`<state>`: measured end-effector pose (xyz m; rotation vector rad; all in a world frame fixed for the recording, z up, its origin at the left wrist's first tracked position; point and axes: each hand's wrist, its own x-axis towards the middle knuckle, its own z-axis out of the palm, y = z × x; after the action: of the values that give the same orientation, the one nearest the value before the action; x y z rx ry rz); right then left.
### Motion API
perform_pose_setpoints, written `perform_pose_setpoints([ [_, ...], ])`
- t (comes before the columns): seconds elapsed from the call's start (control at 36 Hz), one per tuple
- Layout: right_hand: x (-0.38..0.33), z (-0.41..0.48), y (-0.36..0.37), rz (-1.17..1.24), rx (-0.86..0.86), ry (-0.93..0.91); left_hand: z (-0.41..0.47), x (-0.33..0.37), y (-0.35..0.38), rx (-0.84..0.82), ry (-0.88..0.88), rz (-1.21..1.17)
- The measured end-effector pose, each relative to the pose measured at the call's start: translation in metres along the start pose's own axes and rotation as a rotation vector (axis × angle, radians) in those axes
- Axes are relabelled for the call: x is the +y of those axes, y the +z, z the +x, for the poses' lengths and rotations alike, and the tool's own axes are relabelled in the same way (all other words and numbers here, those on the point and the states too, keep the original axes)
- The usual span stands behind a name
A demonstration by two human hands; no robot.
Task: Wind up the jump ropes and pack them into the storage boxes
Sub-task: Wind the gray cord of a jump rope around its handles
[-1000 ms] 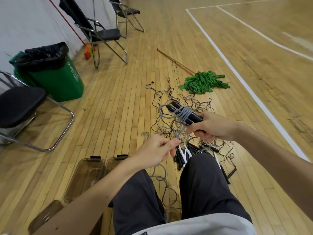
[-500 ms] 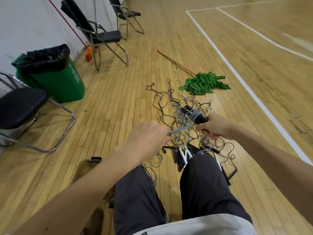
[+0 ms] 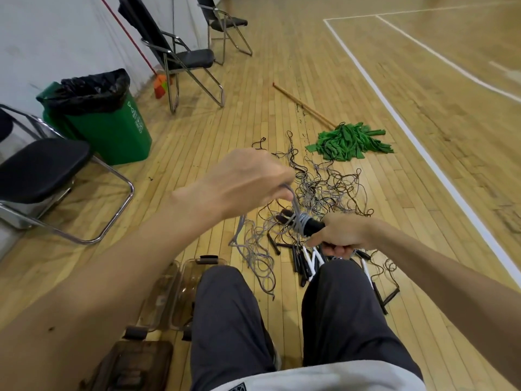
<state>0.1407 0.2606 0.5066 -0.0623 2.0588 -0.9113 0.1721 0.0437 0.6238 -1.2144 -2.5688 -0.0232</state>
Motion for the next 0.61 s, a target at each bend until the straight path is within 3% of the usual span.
perform_pose_setpoints([
  [0.22,-0.029,-0.026,0.031,-0.189,-0.195,-0.038,0.012,-0.014,-0.002,0.029,-0.010,-0.039],
  [0.47,-0.043,-0.055,0.049,-0.294,-0.242,-0.125,0.006,-0.034,0.015,-0.099,-0.147,-0.109],
  [0.61,-0.050,-0.075,0.047,-0.253,-0.233,-0.287,0.000,-0.040,0.022,-0.113,-0.275,-0.252],
])
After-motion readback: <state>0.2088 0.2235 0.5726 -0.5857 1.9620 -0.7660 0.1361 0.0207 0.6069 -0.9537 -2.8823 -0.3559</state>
